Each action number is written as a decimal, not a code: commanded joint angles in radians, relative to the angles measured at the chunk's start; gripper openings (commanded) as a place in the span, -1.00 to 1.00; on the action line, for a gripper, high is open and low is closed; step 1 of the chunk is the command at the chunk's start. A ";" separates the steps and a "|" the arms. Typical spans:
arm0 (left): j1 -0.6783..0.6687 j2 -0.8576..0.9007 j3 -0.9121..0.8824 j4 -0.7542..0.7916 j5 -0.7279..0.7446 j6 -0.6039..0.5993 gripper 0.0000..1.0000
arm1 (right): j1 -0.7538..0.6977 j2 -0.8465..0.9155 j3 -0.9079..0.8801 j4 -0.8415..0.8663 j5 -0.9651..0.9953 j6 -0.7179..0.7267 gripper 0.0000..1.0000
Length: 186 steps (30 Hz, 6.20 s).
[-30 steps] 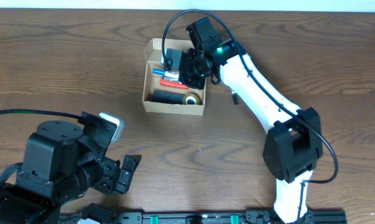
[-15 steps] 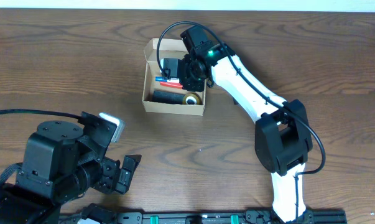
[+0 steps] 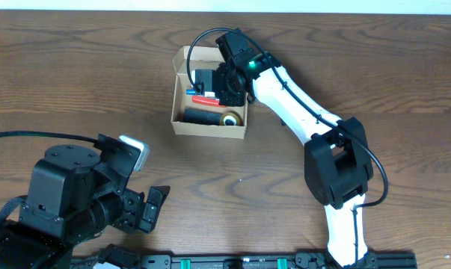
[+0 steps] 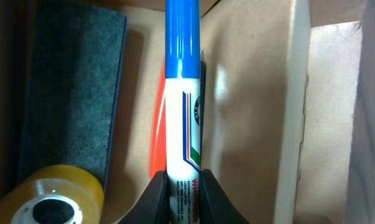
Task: Pack container
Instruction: 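Lower the marker beside the stapler and open the right gripper, then move the right gripper over the black-capped whiteboard marker and grasp it, then carry the black-capped marker with the right gripper into the box, then lower the marker into the box and open the right gripper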
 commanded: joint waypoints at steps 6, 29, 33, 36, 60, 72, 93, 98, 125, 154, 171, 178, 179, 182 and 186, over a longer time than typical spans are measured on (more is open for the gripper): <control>0.001 0.002 -0.005 -0.003 0.012 0.004 0.91 | 0.008 0.014 0.021 0.026 0.013 -0.010 -0.58; 0.001 0.002 -0.005 -0.003 0.012 0.004 0.91 | -0.037 -0.275 0.024 -0.061 0.151 0.507 0.02; 0.001 0.002 -0.005 -0.003 0.012 0.004 0.91 | -0.114 -0.305 0.024 -0.124 0.151 0.609 0.02; 0.001 0.002 -0.005 -0.003 0.012 0.004 0.91 | -0.175 -0.303 0.024 -0.171 0.151 0.689 0.02; 0.001 0.002 -0.005 -0.003 0.012 0.004 0.91 | -0.269 -0.016 0.023 -0.271 0.141 0.961 0.09; 0.001 0.002 -0.005 -0.003 0.012 0.004 0.91 | -0.283 0.077 0.021 -0.228 0.146 0.963 0.10; 0.001 0.002 -0.005 -0.003 0.012 0.004 0.91 | -0.300 0.160 0.018 -0.166 0.171 0.962 -0.05; 0.001 0.002 -0.005 -0.003 0.012 0.004 0.91 | -0.300 0.160 0.018 -0.158 0.178 0.963 -0.24; 0.001 0.002 -0.005 -0.003 0.012 0.004 0.91 | -0.268 -0.130 0.173 -0.148 0.161 0.963 -0.97; 0.001 0.002 -0.005 -0.003 0.012 0.004 0.91 | 0.080 0.014 0.189 -0.246 -0.077 0.161 -0.98; 0.001 0.002 -0.005 -0.003 0.012 0.004 0.91 | 0.080 0.154 0.189 -0.211 -0.077 0.118 -0.95; 0.001 0.002 -0.005 -0.003 0.012 0.004 0.91 | 0.080 0.154 0.189 -0.183 -0.077 0.161 -0.19; 0.001 0.002 -0.005 -0.003 0.012 0.004 0.91 | 0.080 0.153 0.190 -0.176 -0.077 0.183 -0.14; 0.001 0.002 -0.005 -0.003 0.012 0.004 0.91 | 0.080 0.134 0.201 -0.170 -0.077 0.266 -0.02; 0.001 0.002 -0.005 -0.003 0.012 0.004 0.91 | 0.079 0.074 0.224 -0.187 -0.077 0.313 0.04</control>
